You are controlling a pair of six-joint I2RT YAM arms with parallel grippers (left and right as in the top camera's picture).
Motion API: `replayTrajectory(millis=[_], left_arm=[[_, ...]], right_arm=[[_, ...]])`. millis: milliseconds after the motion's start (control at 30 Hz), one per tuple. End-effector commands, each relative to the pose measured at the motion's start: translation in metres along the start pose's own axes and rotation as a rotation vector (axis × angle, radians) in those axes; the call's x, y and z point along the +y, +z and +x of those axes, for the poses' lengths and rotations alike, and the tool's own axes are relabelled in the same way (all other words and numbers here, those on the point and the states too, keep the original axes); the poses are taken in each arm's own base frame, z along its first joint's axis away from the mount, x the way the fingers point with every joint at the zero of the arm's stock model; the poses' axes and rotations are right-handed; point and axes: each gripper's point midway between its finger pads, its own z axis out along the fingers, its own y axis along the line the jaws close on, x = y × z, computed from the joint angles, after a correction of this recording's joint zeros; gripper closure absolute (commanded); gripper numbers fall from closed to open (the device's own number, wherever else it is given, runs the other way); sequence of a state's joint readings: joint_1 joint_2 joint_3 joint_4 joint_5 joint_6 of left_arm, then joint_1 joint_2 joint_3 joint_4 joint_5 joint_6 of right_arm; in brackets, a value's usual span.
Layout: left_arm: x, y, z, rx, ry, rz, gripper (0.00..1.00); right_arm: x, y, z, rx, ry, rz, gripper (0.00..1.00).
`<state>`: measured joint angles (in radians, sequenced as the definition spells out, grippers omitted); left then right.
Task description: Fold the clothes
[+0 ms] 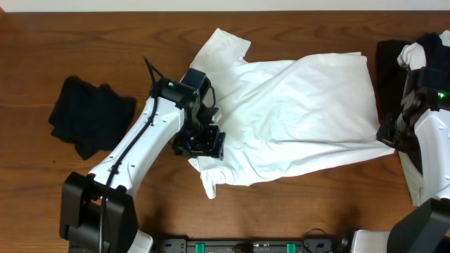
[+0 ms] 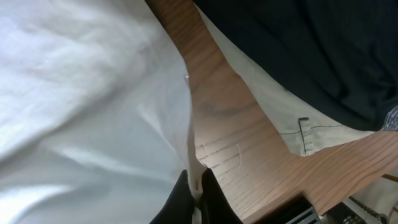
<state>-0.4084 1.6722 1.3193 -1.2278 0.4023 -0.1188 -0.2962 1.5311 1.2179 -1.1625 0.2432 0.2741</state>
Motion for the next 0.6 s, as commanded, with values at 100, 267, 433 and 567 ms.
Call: replayTrajectory(millis=[100, 267, 433, 567], left_arm=[[0.057, -0.017, -0.043, -0.200, -0.159, -0.191, 0.26], [0.084, -0.040, -0.099, -0.428, -0.213, -0.139, 0.58], [0.086, -0.029, -0.127, -0.452, -0.155, -0.045, 0.85], [0.099, -0.001, -0.134, -0.396, -0.152, -0.072, 0.91]], right_arm=[[-0.004, -0.001, 0.000, -0.005, 0.009, 0.011, 0.99], [-0.002, 0.000, 0.000, -0.001, 0.009, -0.001, 0.99], [0.000, 0.000, 0.000, 0.000, 0.008, -0.008, 0.99], [0.000, 0.000, 0.001, 0.000, 0.008, -0.008, 0.99]])
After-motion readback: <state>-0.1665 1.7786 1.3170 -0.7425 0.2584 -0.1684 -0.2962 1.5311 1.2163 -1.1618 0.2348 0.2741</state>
